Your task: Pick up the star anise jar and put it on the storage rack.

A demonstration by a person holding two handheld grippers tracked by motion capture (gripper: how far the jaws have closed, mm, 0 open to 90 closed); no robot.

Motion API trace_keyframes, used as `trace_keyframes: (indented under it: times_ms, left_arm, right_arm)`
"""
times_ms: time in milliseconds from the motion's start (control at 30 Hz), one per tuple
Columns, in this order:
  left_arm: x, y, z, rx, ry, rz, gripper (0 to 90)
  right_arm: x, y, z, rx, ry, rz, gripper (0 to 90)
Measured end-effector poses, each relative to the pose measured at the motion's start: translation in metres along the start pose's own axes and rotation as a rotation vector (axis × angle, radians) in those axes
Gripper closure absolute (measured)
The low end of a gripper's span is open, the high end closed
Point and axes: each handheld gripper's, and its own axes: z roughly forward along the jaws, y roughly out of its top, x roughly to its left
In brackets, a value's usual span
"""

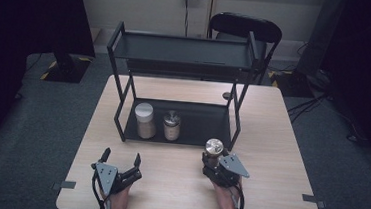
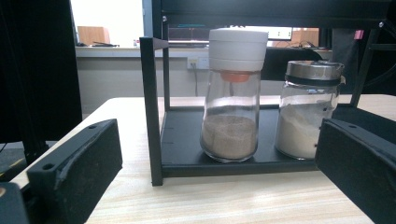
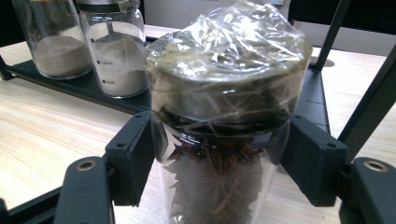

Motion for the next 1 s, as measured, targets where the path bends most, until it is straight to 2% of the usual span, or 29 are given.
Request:
trace_keyframes:
  times_ms: [400,1000]
  left_arm:
    - [0.0004,0.0004,0.0002,0.002,-0.002,-0.001,0.1]
    - [0.0003,0.0005,0.0004,0.003,-0.002,0.0,0.1]
  right_arm:
    - [-0.002,0.0,-0.0002,0.0,0.006,0.012,30.9]
    - [-0.0015,0.004,-0.0007,0.008,-0.009,0.024,31.0]
